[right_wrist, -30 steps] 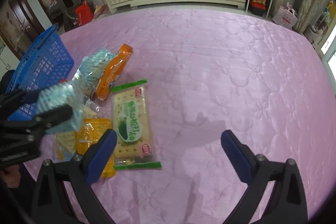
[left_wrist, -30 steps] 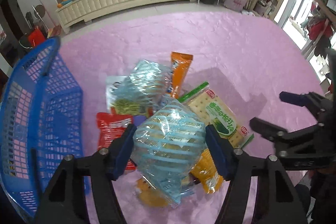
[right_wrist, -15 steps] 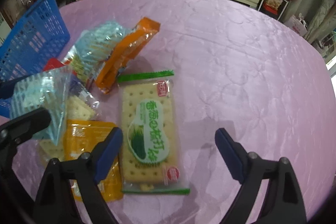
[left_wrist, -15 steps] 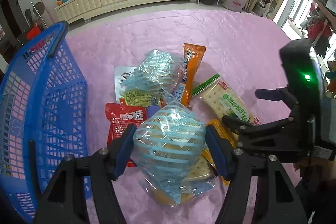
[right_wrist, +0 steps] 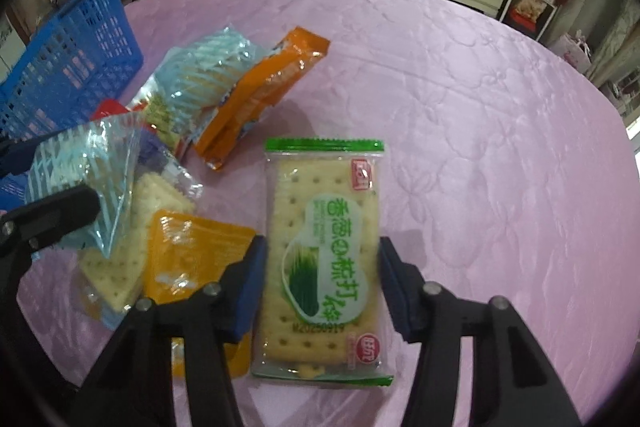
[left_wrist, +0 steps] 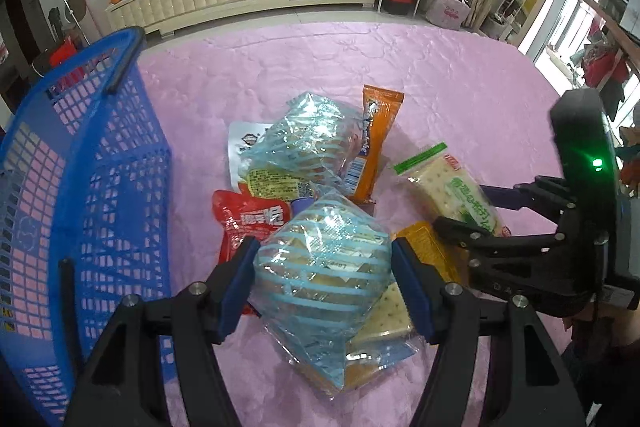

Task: Organize snacks
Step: 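Close the left tool on the blue-striped bag while the right tool grasps the green-label cracker pack, then carry both held snacks over the blue basket and open both tools inside it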

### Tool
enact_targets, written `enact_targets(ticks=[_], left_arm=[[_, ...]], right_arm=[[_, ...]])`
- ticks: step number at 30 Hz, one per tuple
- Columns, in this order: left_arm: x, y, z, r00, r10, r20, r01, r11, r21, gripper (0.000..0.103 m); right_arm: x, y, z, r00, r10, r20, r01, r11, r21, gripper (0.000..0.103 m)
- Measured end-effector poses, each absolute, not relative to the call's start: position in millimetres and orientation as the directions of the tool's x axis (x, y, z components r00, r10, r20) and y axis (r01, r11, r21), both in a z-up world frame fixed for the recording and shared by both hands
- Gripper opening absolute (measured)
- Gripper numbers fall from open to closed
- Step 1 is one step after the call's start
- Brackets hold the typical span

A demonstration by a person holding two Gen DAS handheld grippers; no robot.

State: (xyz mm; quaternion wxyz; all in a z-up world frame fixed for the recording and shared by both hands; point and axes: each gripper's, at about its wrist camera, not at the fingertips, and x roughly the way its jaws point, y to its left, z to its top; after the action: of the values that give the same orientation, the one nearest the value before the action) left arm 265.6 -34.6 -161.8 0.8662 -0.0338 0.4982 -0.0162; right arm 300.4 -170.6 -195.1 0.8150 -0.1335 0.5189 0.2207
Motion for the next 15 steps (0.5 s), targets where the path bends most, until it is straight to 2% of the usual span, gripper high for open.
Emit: enact_targets(ticks=[15], left_arm=[[205,-22,-64,0.658,-0.056,-0.751,0.004,0.998,-0.07,0.065]], right_arm=[[228,-163,-57,0.545,0.309,-0.779,-0.517,0.855,-0.022,0.058]])
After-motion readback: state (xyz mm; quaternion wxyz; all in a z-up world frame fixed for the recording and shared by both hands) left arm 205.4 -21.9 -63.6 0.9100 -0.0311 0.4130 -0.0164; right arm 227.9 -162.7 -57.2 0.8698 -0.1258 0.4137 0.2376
